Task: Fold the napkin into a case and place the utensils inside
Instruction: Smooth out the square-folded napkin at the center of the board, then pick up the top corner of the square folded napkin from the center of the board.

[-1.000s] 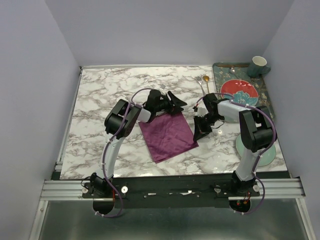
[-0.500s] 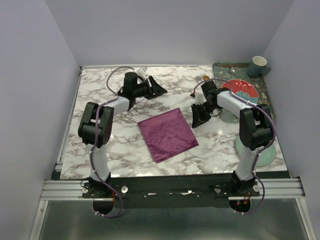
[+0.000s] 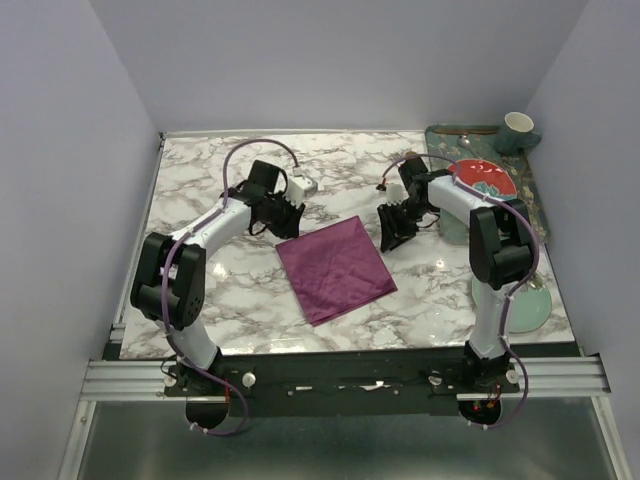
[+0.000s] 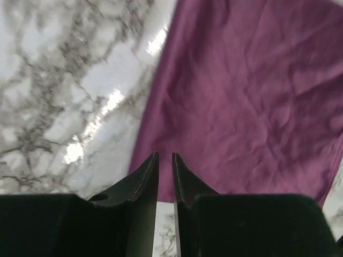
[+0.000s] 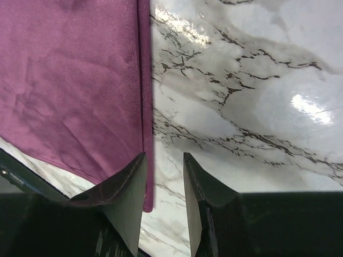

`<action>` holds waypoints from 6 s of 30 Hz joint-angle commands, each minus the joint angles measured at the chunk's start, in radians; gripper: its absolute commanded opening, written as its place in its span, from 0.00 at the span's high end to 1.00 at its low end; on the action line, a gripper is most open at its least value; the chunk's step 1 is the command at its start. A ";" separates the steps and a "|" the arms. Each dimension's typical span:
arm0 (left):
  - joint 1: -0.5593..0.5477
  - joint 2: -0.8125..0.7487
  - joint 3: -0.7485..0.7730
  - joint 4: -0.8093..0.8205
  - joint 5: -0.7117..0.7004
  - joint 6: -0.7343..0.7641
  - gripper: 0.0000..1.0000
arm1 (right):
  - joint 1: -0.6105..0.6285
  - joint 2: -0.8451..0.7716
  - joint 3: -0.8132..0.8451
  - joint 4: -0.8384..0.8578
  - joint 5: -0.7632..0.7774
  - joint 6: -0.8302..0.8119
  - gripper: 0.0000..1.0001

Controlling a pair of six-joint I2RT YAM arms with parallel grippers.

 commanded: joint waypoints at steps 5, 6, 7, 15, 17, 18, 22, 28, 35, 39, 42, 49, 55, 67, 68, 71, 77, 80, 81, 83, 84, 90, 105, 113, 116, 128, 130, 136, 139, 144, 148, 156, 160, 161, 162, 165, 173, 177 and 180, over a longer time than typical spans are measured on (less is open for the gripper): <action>-0.138 -0.079 -0.133 -0.178 -0.186 0.240 0.80 | 0.009 0.058 -0.006 -0.033 -0.083 0.012 0.58; -0.138 -0.090 -0.138 -0.180 -0.187 0.229 0.80 | 0.012 0.075 -0.002 -0.034 -0.088 0.008 0.58; -0.132 -0.120 -0.145 -0.195 -0.181 0.217 0.80 | 0.017 0.086 0.005 -0.034 -0.085 0.006 0.59; -0.061 -0.384 -0.176 -0.312 -0.152 0.198 0.76 | 0.061 0.173 0.056 -0.008 -0.039 -0.032 0.70; -0.052 -0.466 -0.179 -0.350 -0.156 0.229 0.76 | 0.067 0.178 0.056 0.003 -0.041 -0.052 0.73; -0.049 -0.493 -0.180 -0.362 -0.155 0.240 0.76 | 0.075 0.176 0.050 0.013 -0.045 -0.061 0.74; -0.054 -0.599 -0.222 -0.411 -0.104 0.315 0.76 | 0.132 0.164 0.037 0.024 -0.059 -0.132 0.76; -0.130 -0.730 -0.335 -0.442 -0.086 0.457 0.77 | 0.201 0.110 0.024 -0.005 -0.076 -0.182 0.75; -0.244 -0.764 -0.449 -0.393 -0.124 0.467 0.77 | 0.201 0.031 -0.024 -0.033 0.048 -0.156 0.63; -0.274 -0.632 -0.449 -0.301 -0.133 0.450 0.78 | 0.187 -0.017 -0.085 -0.014 0.160 -0.121 0.62; -0.316 -0.494 -0.414 -0.241 -0.175 0.426 0.79 | 0.169 -0.025 -0.110 -0.004 0.185 -0.101 0.62; -0.354 -0.317 -0.322 -0.212 -0.216 0.458 0.80 | 0.165 0.087 -0.035 -0.039 0.144 -0.086 0.67; -0.371 -0.210 -0.355 -0.188 -0.242 0.562 0.82 | 0.150 0.078 -0.015 -0.040 0.121 -0.061 0.66; -0.563 -0.033 -0.291 -0.149 -0.219 0.285 0.91 | 0.086 -0.167 -0.090 -0.048 0.098 -0.163 0.58; -0.572 -0.011 -0.282 -0.151 -0.216 0.265 0.93 | 0.084 -0.169 -0.093 -0.049 0.073 -0.163 0.58; -0.574 -0.009 -0.253 -0.143 -0.224 0.199 0.91 | 0.078 -0.184 -0.117 -0.048 0.033 -0.161 0.58; -0.546 -0.351 -0.357 -0.079 -0.155 0.321 0.58 | 0.073 -0.238 -0.156 -0.048 -0.083 -0.179 0.57; -0.598 -0.510 -0.466 -0.044 -0.158 0.379 0.55 | 0.073 -0.243 -0.145 -0.048 -0.142 -0.175 0.53; -0.645 -0.535 -0.492 -0.031 -0.176 0.405 0.55 | 0.073 -0.241 -0.141 -0.049 -0.155 -0.173 0.52; -0.681 -0.567 -0.567 0.034 -0.222 0.406 0.55 | 0.073 -0.233 -0.131 -0.049 -0.192 -0.167 0.45; -0.698 -0.570 -0.588 0.062 -0.263 0.395 0.55 | 0.073 -0.224 -0.130 -0.048 -0.202 -0.164 0.43; -0.814 -0.575 -0.733 0.304 -0.425 0.470 0.50 | 0.073 -0.197 -0.114 -0.060 -0.243 -0.150 0.25; -0.951 -0.491 -0.846 0.546 -0.512 0.527 0.54 | 0.073 -0.146 -0.130 -0.059 -0.249 -0.144 0.21; -0.951 -0.455 -0.805 0.542 -0.522 0.508 0.71 | 0.075 -0.155 -0.160 -0.060 -0.254 -0.149 0.21; -0.951 -0.460 -0.790 0.524 -0.512 0.504 0.78 | 0.073 -0.158 -0.168 -0.060 -0.254 -0.152 0.21; -0.942 -0.498 -0.736 0.441 -0.474 0.465 0.68 | 0.073 -0.155 -0.165 -0.063 -0.252 -0.152 0.21; -0.934 -0.495 -0.731 0.437 -0.476 0.453 0.68 | 0.073 -0.152 -0.165 -0.060 -0.255 -0.150 0.21; -0.888 -0.477 -0.708 0.432 -0.420 0.427 0.69 | 0.072 -0.151 -0.162 -0.062 -0.254 -0.150 0.21; -0.870 -0.478 -0.693 0.431 -0.399 0.426 0.74 | 0.072 -0.149 -0.162 -0.063 -0.251 -0.149 0.21; -0.853 -0.480 -0.678 0.429 -0.374 0.421 0.73 | 0.072 -0.148 -0.160 -0.065 -0.251 -0.150 0.21; -0.841 -0.480 -0.665 0.401 -0.356 0.415 0.71 | 0.072 -0.144 -0.162 -0.063 -0.251 -0.150 0.21; -0.838 -0.471 -0.638 0.391 -0.334 0.413 0.71 | 0.070 -0.138 -0.159 -0.063 -0.255 -0.149 0.21; -0.836 -0.477 -0.625 0.384 -0.322 0.407 0.71 | 0.070 -0.137 -0.159 -0.060 -0.252 -0.150 0.21; -0.836 -0.477 -0.621 0.383 -0.321 0.407 0.71 | 0.070 -0.137 -0.159 -0.060 -0.252 -0.150 0.21; -0.836 -0.477 -0.618 0.381 -0.319 0.404 0.71 | 0.070 -0.137 -0.160 -0.062 -0.252 -0.150 0.21; -0.834 -0.471 -0.612 0.378 -0.316 0.409 0.71 | 0.070 -0.137 -0.159 -0.060 -0.252 -0.150 0.21; -0.830 -0.449 -0.601 0.381 -0.321 0.410 0.84 | 0.070 -0.131 -0.159 -0.060 -0.252 -0.149 0.21; -0.793 -0.435 -0.589 0.383 -0.310 0.410 1.00 | 0.064 -0.129 -0.156 -0.059 -0.252 -0.144 0.21; -0.729 -0.408 -0.529 0.363 -0.279 0.409 1.00 | 0.044 -0.131 -0.153 -0.062 -0.271 -0.130 0.20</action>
